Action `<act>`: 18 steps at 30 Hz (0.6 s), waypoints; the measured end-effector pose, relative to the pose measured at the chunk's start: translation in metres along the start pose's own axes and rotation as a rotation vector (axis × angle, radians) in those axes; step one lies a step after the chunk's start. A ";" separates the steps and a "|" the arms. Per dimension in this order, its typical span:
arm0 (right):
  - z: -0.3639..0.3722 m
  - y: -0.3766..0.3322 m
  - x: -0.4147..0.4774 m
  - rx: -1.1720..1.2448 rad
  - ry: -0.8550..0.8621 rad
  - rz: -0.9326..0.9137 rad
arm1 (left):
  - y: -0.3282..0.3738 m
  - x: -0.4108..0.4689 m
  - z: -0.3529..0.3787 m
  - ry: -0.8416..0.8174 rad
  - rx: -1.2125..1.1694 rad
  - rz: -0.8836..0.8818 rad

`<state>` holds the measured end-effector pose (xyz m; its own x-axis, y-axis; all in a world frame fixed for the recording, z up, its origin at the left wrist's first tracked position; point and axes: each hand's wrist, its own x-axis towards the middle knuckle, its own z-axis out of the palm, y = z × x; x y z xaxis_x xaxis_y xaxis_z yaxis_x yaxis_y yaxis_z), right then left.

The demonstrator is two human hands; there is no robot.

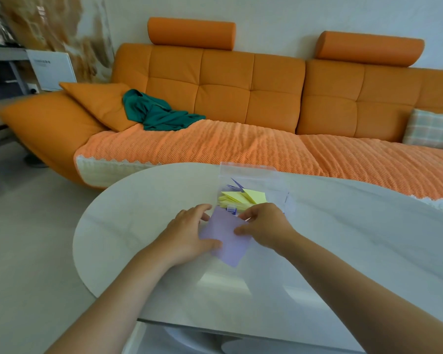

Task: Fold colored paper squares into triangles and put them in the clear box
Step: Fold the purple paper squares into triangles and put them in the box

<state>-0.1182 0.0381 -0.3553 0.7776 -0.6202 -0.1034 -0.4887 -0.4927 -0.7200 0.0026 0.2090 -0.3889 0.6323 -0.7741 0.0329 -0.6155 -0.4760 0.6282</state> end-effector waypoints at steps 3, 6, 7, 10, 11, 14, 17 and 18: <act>-0.007 0.004 -0.002 0.045 0.024 -0.012 | 0.003 0.006 -0.002 0.110 -0.208 -0.025; -0.015 0.008 -0.006 0.113 0.039 -0.044 | 0.012 0.011 -0.005 0.195 -0.298 -0.025; -0.019 0.010 -0.008 0.172 0.031 -0.061 | 0.015 0.013 -0.005 0.204 -0.339 -0.026; -0.033 0.019 -0.013 0.372 0.006 -0.107 | 0.026 0.017 -0.004 0.178 -0.436 -0.014; -0.038 0.022 -0.015 0.401 0.002 -0.112 | 0.031 0.019 -0.003 0.164 -0.466 -0.012; -0.051 0.038 -0.018 0.401 0.001 -0.134 | 0.050 0.022 0.006 0.098 -0.557 -0.027; -0.060 0.058 -0.028 0.271 0.071 -0.272 | 0.066 0.025 0.018 0.061 -0.632 -0.093; -0.062 0.064 -0.033 0.168 0.107 -0.369 | 0.070 0.026 0.021 0.053 -0.665 -0.125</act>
<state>-0.1997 -0.0112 -0.3555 0.8387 -0.4849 0.2479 -0.1070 -0.5930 -0.7980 -0.0340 0.1462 -0.3601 0.7122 -0.7006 -0.0437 -0.1267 -0.1896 0.9737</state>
